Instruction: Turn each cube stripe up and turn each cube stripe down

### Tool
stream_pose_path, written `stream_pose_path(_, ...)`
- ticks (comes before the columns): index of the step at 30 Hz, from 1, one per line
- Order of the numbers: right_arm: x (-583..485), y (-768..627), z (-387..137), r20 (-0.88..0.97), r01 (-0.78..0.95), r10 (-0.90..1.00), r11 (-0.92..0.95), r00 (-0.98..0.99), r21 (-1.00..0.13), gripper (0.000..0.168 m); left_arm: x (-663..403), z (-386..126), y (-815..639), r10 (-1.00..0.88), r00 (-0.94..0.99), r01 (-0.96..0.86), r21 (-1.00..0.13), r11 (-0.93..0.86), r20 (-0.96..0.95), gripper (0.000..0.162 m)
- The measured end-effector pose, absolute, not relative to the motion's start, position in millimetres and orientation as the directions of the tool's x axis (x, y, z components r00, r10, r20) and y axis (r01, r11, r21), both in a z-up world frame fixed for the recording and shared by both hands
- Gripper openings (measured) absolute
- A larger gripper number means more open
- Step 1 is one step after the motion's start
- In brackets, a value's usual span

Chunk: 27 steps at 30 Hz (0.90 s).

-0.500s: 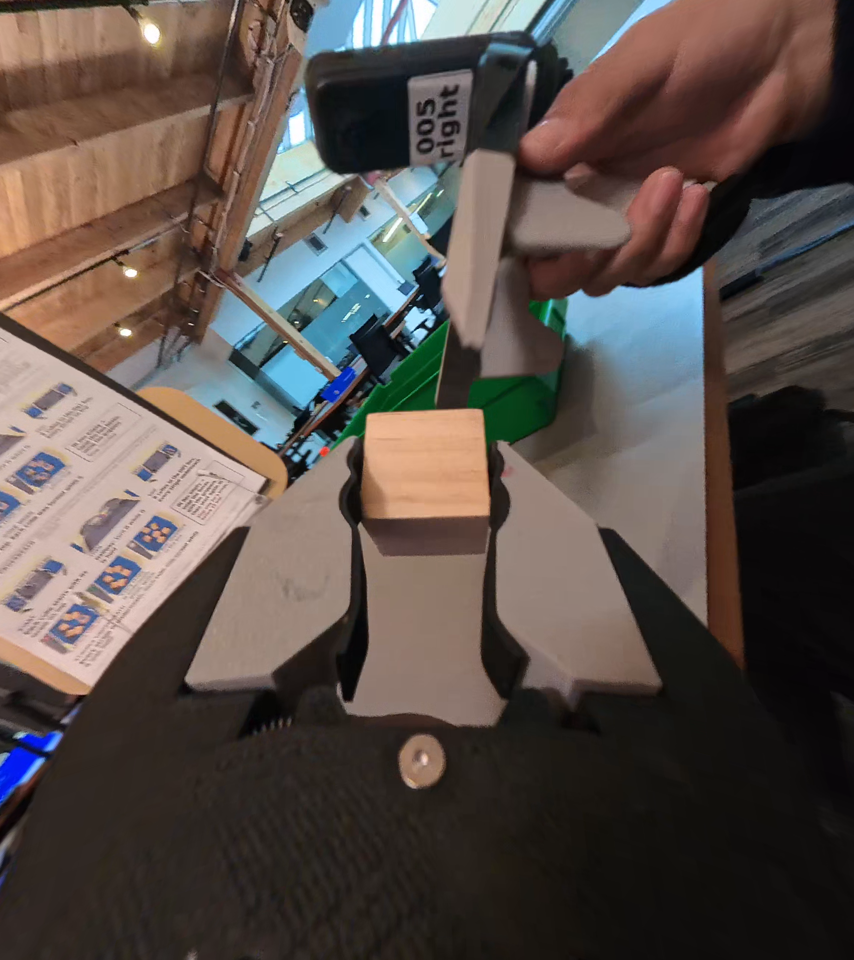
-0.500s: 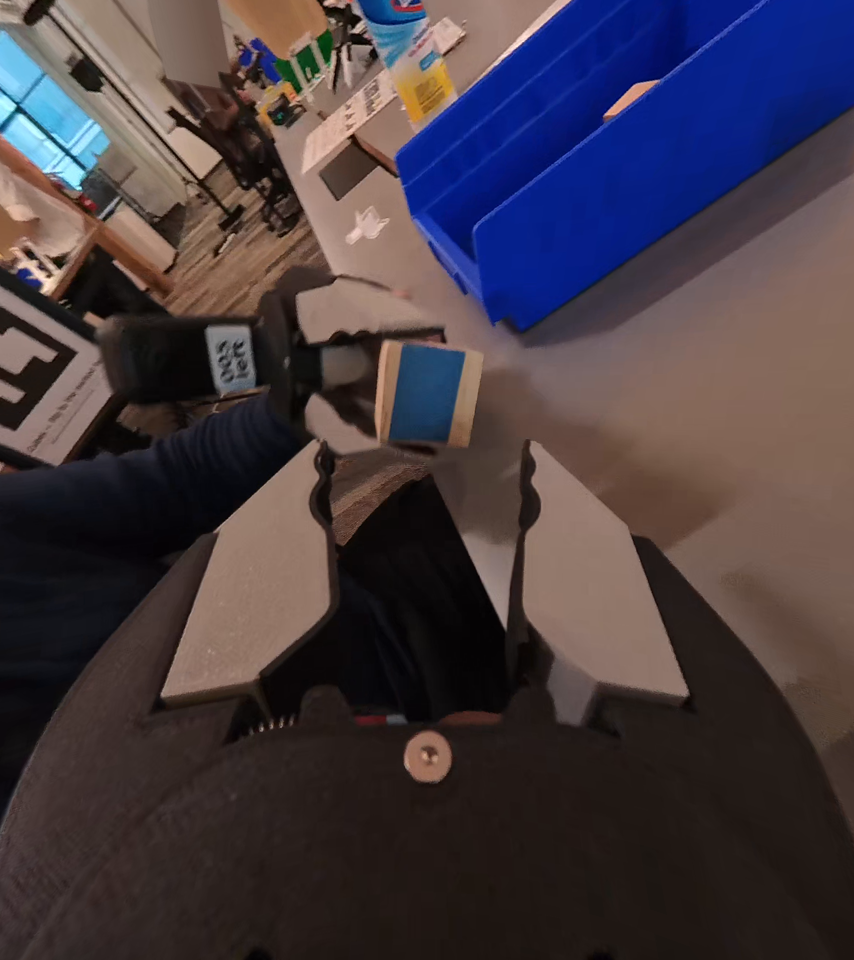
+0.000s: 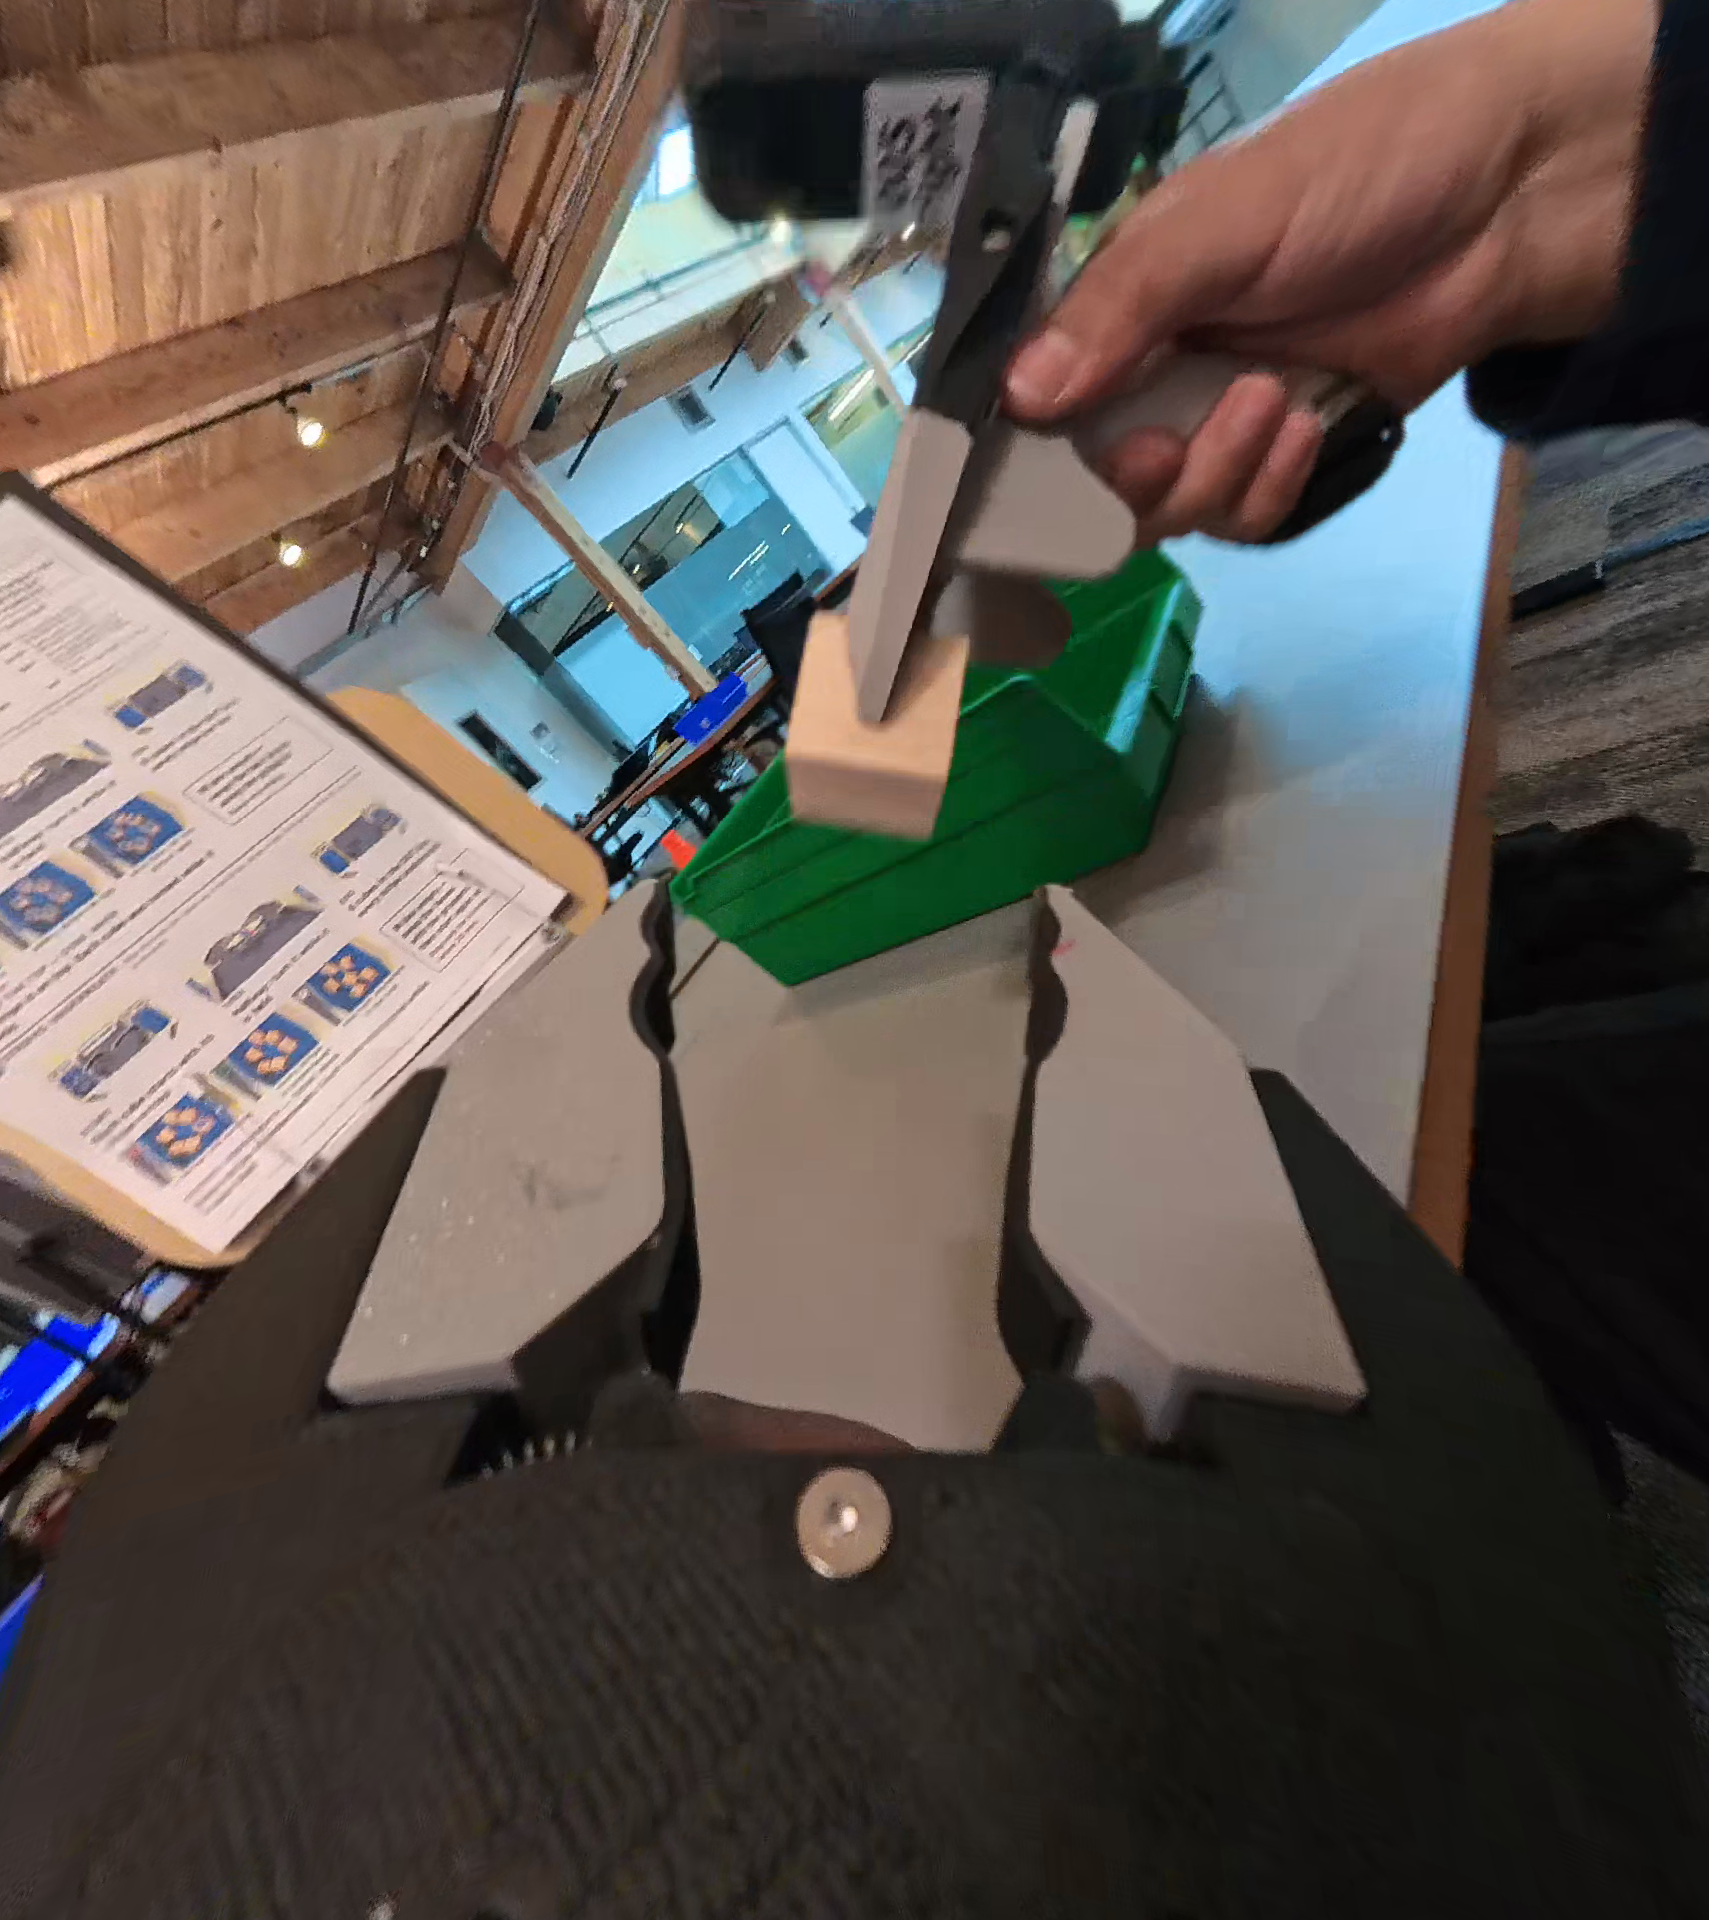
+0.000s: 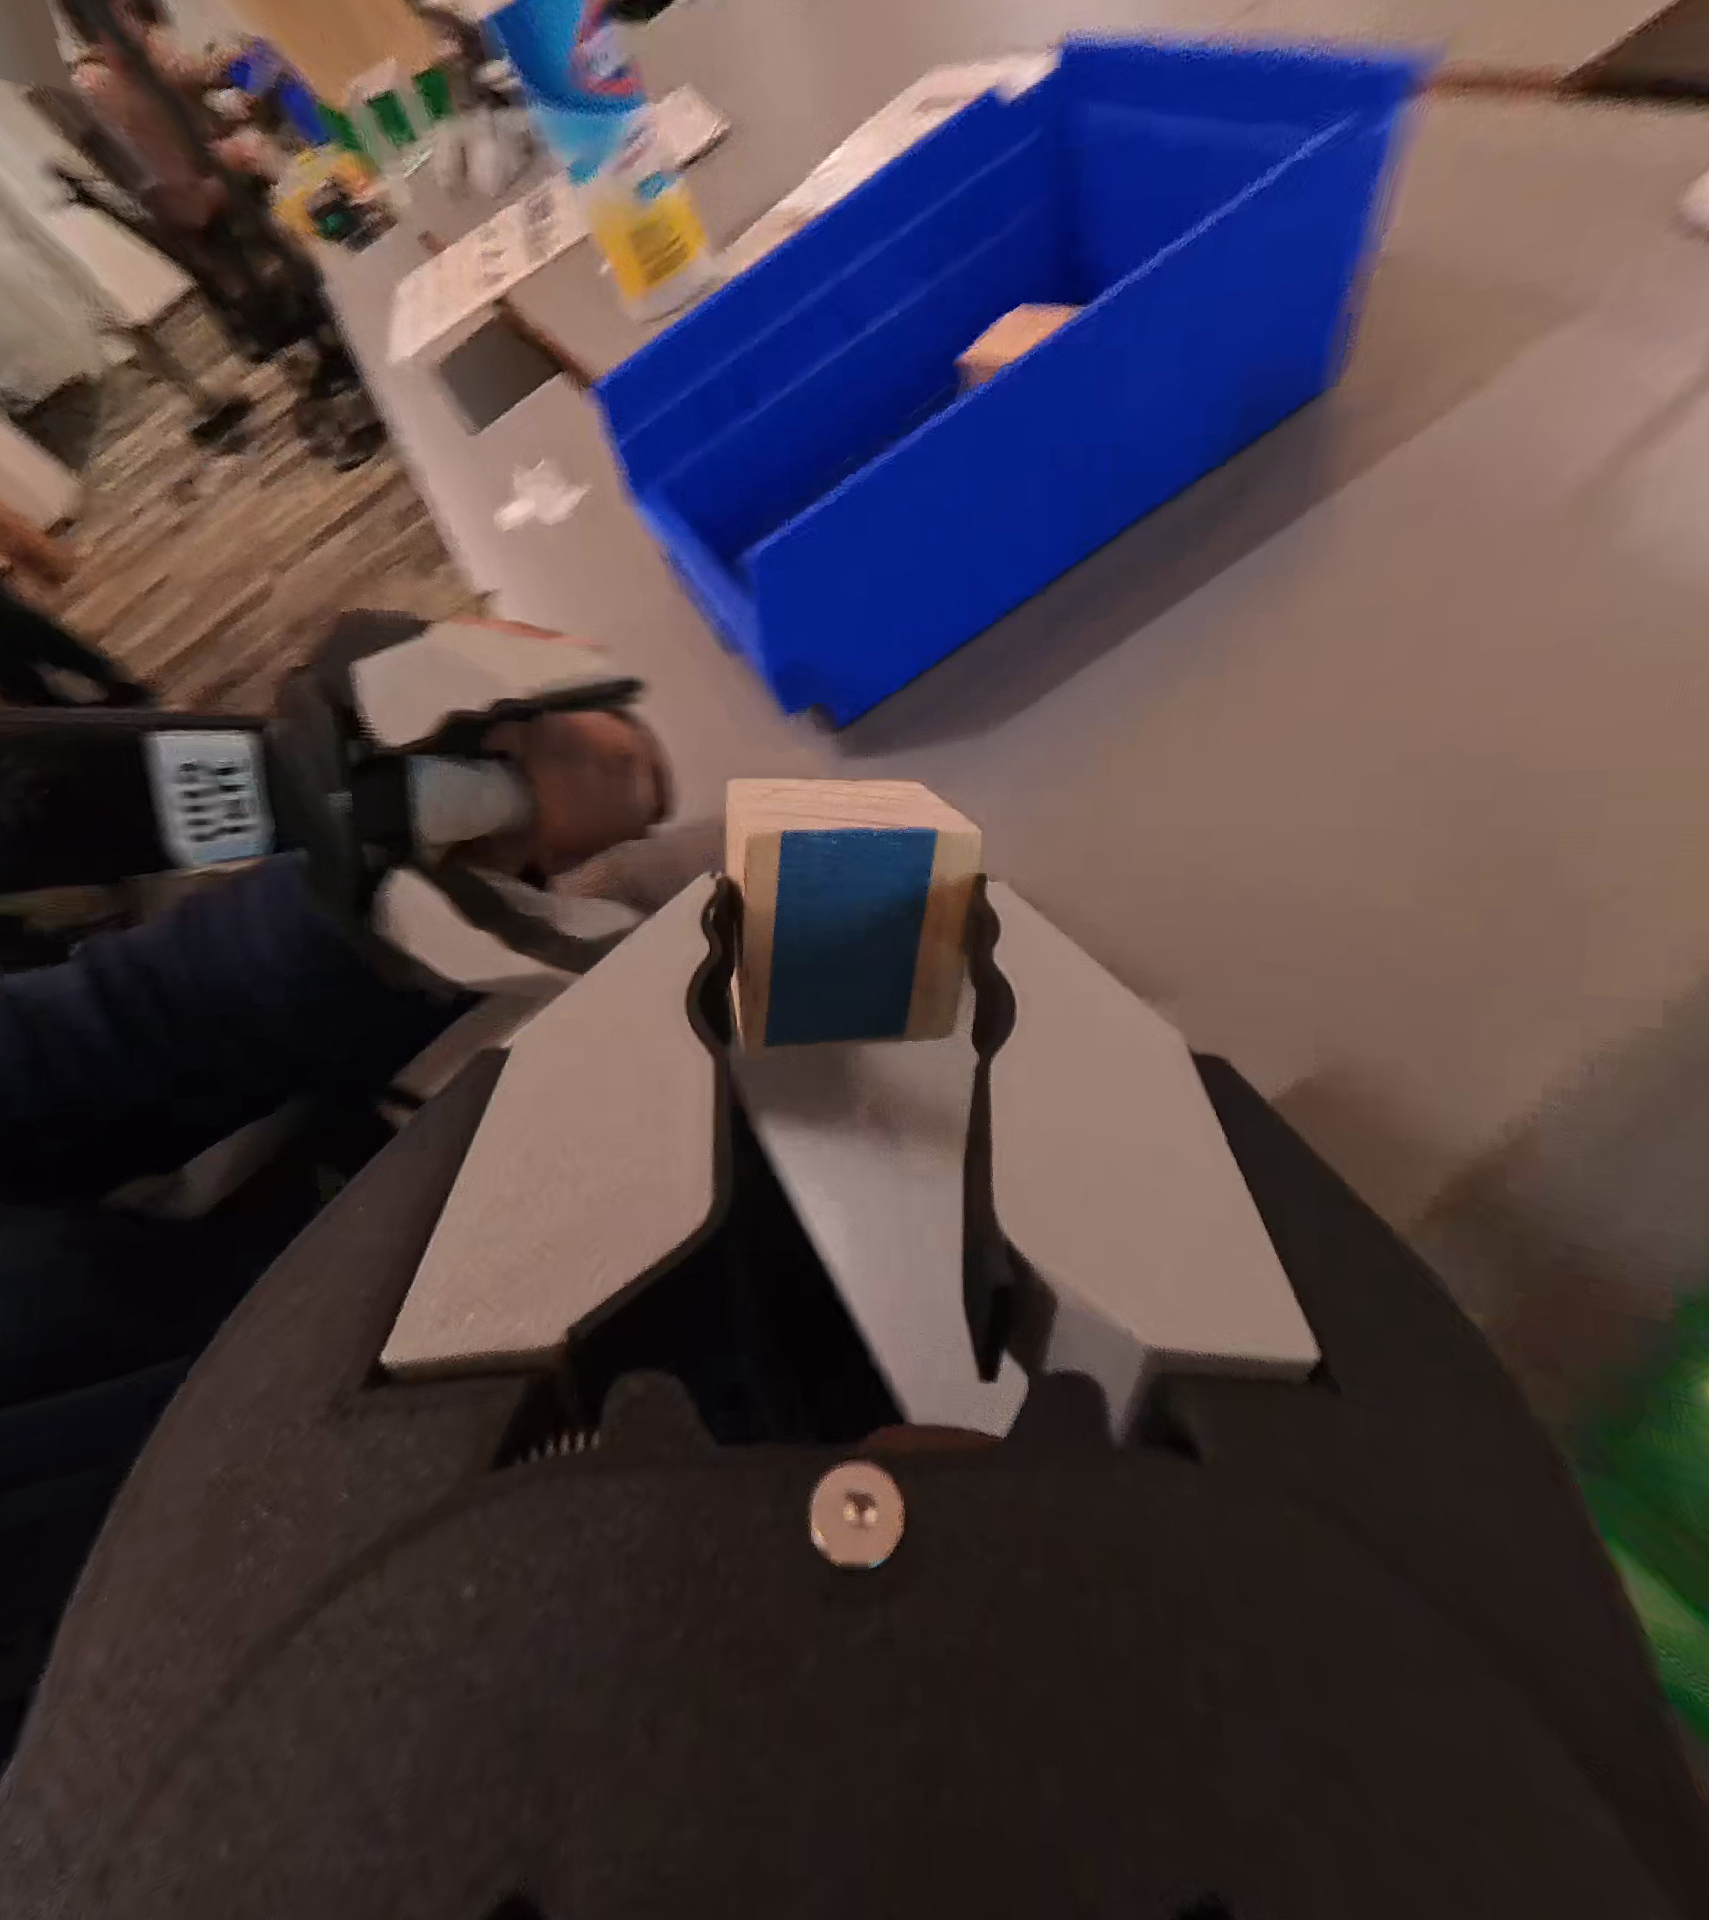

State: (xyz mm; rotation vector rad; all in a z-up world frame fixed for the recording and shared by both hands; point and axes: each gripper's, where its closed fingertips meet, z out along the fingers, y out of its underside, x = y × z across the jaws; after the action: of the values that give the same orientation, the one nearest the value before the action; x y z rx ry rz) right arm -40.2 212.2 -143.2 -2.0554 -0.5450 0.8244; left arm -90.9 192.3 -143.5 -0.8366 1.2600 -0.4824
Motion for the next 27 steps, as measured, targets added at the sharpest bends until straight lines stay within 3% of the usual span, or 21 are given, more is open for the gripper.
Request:
stream_pose_path(3, 61, 245, -141, -0.101, 0.174, 0.419, -0.568, 0.902, -0.804, 0.042, -105, -133, 212, -0.741, 0.330, -0.181, -0.810, 0.558, -0.585, 0.067)
stream_pose_path(6, 152, 264, -163, 0.070, 0.193, 0.199, -0.708, 0.977, -0.679, 0.042, -115, -129, 232, -0.755, 0.388, -0.257, -0.848, 0.463, -0.529, 0.067)
stream_pose_path(12, 196, 285, -251, 0.237, 0.280, 0.206, -0.897, 0.950, -0.342, 0.043, -137, -118, 247, -0.805, 0.445, -0.267, -0.916, 0.299, -0.393, 0.066)
stream_pose_path(14, 207, 295, -267, 0.268, 0.271, 0.195, -0.919, 0.943, -0.285, 0.045, -145, -114, 247, -0.819, 0.449, -0.244, -0.930, 0.274, -0.358, 0.064)
stream_pose_path(17, 210, 310, -266, 0.242, 0.255, 0.182, -0.914, 0.953, -0.315, 0.044, -157, -114, 254, -0.813, 0.476, -0.257, -0.937, 0.237, -0.336, 0.064)
stream_pose_path(20, 201, 307, -254, 0.165, 0.222, 0.174, -0.910, 0.971, -0.350, 0.069, -172, -120, 267, -0.799, 0.507, -0.314, -0.933, 0.176, -0.322, 0.067)
stream_pose_path(23, 188, 296, -220, 0.144, 0.221, 0.171, -0.841, 0.975, -0.495, 0.072, -194, -124, 283, -0.790, 0.553, -0.334, -0.939, 0.082, -0.266, 0.070)
stream_pose_path(27, 142, 264, -172, -0.013, 0.171, 0.263, -0.665, 0.965, -0.727, 0.068, -230, -126, 324, -0.734, 0.646, -0.339, -0.940, -0.028, -0.211, 0.070)
